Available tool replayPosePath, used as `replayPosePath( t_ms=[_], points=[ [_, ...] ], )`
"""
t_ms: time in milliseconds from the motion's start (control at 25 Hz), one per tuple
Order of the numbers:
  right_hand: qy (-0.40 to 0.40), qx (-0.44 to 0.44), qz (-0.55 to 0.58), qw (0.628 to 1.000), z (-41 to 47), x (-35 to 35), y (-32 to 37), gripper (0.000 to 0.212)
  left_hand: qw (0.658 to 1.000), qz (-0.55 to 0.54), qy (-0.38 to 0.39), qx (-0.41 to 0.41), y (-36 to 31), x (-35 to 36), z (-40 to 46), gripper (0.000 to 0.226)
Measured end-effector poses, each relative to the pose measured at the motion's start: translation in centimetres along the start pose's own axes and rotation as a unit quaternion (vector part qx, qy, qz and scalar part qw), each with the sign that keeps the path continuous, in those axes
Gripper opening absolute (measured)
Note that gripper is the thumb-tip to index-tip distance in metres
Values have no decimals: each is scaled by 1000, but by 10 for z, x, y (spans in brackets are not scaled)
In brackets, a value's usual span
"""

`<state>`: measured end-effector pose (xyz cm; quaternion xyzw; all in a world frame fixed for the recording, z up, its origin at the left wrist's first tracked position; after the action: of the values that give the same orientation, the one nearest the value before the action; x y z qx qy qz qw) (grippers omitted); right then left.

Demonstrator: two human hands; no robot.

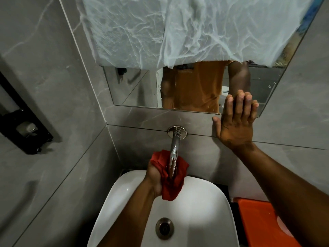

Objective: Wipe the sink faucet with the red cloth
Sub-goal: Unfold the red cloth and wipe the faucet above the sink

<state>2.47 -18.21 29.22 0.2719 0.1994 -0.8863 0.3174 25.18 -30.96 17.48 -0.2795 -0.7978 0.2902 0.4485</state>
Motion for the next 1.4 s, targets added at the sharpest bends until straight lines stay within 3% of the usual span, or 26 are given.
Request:
replayPosePath(
  t_ms=[160,280,320,400,520,560,600,640,680,720,760,840,880,960,1040,1120,1160,1200,1280,1400],
  points=[
    [-9,-3,-4,1000,1,1,-2,81,974,202,-97,15,-40,21,3,45],
    [-3,-5,-6,1000,1,5,-3,83,895,409,-163,74,-74,46,17,32],
    [-2,-6,-3,1000,1,5,-4,83,845,489,-197,83,-84,55,23,42],
    [-5,-6,-1,1000,1,5,-3,83,714,647,-264,48,-95,76,33,65],
    [-3,-4,3,1000,0,3,-2,82,460,848,-257,-62,-75,102,45,82],
    [-1,-3,4,1000,-1,2,-3,82,392,885,-234,-87,-62,106,48,94],
    [-1,-7,5,1000,0,3,-3,81,345,906,-220,-106,-54,107,50,105],
    [-1,-11,5,1000,0,3,-3,81,324,915,-214,-108,-50,107,50,110],
    [-1,-10,4,1000,0,3,-3,82,336,914,-210,-85,-53,108,48,107],
    [0,-8,3,1000,0,4,-4,82,373,903,-209,-47,-58,106,44,97],
    [2,-4,4,1000,0,5,-4,81,444,871,-208,-7,-64,100,38,83],
    [5,-3,12,1000,-2,5,-3,80,636,733,-207,122,-68,73,17,54],
    [9,-4,17,1000,-2,5,-2,79,703,656,-199,191,-62,59,5,45],
    [24,0,20,1000,0,2,0,77,736,583,-201,279,-43,44,-15,42],
    [38,4,19,999,1,1,-1,77,788,495,-213,298,-20,36,-20,45],
    [50,11,20,999,0,-2,2,76,887,325,-221,240,1,23,-17,51],
    [58,19,22,998,-2,-4,3,76,944,187,-202,180,13,18,-14,54],
    [72,28,29,997,-3,-6,4,75,979,50,-153,121,27,18,-13,59],
    [109,42,54,992,-5,-14,8,74,991,-90,-66,71,38,25,-21,72],
    [165,62,96,980,-9,-31,21,78,981,-171,5,92,35,33,-26,69]
  ],
)
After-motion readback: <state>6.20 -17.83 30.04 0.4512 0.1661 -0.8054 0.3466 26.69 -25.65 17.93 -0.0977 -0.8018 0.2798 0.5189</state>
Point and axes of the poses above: each hand's wrist, its own z-axis towards the middle knuckle, its own x-axis out of the palm, y = z × x, the point moved 4 cm from there along z, towards the middle knuckle, and after that the axes turned 14 degrees about y, right-handed, at the moved point
